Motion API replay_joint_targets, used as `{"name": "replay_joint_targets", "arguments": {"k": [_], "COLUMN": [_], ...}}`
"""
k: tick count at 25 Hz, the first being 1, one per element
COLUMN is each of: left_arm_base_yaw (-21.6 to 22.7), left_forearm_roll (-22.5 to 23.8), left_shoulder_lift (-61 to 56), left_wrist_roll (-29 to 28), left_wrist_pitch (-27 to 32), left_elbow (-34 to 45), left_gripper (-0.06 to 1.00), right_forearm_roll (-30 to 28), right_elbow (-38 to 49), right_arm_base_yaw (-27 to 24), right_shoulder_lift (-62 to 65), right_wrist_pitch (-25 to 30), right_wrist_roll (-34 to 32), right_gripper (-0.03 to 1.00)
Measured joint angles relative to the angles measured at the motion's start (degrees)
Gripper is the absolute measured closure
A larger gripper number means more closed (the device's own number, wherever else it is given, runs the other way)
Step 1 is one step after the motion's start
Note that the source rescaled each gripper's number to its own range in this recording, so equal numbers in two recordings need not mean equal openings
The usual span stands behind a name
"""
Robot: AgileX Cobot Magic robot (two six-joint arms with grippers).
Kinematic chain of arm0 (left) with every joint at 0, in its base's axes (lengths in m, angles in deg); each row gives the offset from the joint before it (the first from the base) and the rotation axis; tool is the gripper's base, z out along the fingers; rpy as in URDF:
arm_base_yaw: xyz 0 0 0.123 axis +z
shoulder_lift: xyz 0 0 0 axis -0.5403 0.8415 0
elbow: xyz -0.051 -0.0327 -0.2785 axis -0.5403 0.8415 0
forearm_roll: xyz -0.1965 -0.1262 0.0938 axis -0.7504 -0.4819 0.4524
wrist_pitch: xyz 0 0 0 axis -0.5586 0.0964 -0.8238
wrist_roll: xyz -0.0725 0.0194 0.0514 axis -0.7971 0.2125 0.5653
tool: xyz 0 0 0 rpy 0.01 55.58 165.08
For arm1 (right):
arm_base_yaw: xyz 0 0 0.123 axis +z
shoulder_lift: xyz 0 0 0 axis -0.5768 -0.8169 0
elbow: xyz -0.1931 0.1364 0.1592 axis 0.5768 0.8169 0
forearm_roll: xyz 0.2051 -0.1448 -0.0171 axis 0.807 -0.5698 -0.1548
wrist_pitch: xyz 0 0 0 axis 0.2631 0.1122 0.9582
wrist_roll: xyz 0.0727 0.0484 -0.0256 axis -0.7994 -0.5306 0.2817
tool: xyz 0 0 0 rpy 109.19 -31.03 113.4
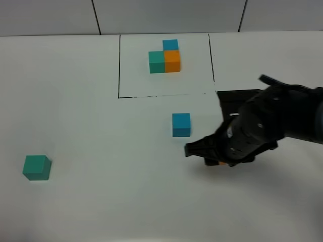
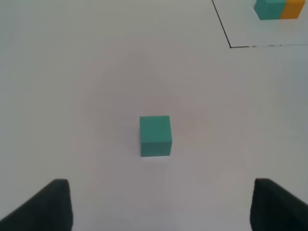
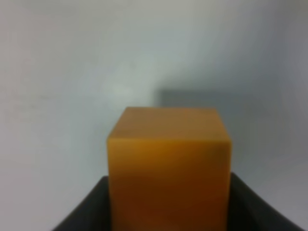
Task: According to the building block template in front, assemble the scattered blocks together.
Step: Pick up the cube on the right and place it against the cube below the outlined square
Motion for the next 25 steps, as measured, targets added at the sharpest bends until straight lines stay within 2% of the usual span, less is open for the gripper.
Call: {"name": "replay_joint_targets", "arguments": {"k": [2, 5, 11, 25], "left_arm_base_yaw": [0.0, 0.0, 0.0, 0.0], "left_forearm_roll": [0.0, 0.0, 0.0, 0.0], "left_shoulder_lift": [0.0, 0.0, 0.0, 0.0], "left_wrist_roll": [0.0, 0.0, 0.0, 0.0], "left_wrist_pitch": [0.0, 0.0, 0.0, 0.0], "left_elbow": [0.0, 0.0, 0.0, 0.0], "left_gripper": [0.25, 0.25, 0.25, 0.25], "right_forearm_roll": [-2.3, -2.9, -0.7, -1.8], "right_elbow": [-5.8, -13.4, -22.1, -23.7], "right_arm_base_yaw": [2.6, 4.8, 6.4, 5.4], "right_shoulder_lift": [-4.4, -11.1, -19.4, -20.5], "right_wrist_pitch": [2.6, 5.8, 7.1, 8.9], "right_wrist_roll": [-3.3, -4.9, -5.3, -9.8], "right_gripper": [0.95, 0.95, 0.95, 0.95]}}
